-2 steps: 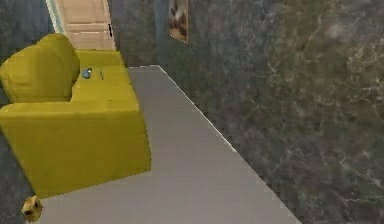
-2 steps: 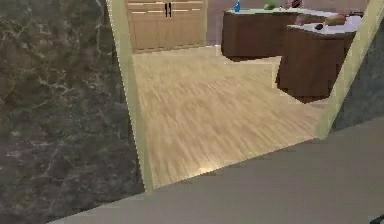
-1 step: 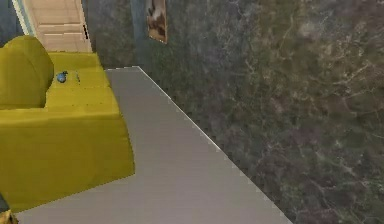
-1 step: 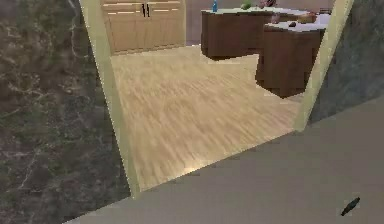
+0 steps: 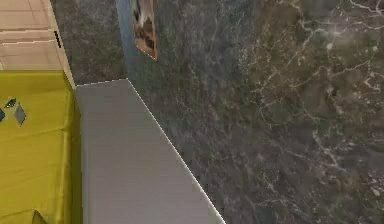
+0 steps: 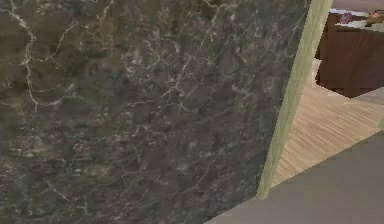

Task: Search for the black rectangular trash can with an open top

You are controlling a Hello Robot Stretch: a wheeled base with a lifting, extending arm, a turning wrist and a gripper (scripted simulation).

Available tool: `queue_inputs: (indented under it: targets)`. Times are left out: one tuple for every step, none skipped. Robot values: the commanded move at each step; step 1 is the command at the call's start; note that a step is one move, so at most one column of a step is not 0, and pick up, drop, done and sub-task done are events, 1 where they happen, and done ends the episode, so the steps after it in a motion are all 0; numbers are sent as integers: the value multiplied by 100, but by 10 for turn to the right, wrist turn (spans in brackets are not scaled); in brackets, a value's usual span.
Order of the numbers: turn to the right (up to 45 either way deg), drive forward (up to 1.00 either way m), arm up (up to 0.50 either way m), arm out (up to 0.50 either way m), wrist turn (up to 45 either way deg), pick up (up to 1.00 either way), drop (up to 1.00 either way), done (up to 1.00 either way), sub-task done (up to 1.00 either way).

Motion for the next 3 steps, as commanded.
queue_inputs:
  targets:
    - [60,0,0,0,0,0,0,0,0]
    - [0,50,0,0,0,0,0,0,0]
    - [-300,0,0,0,0,0,0,0,0]
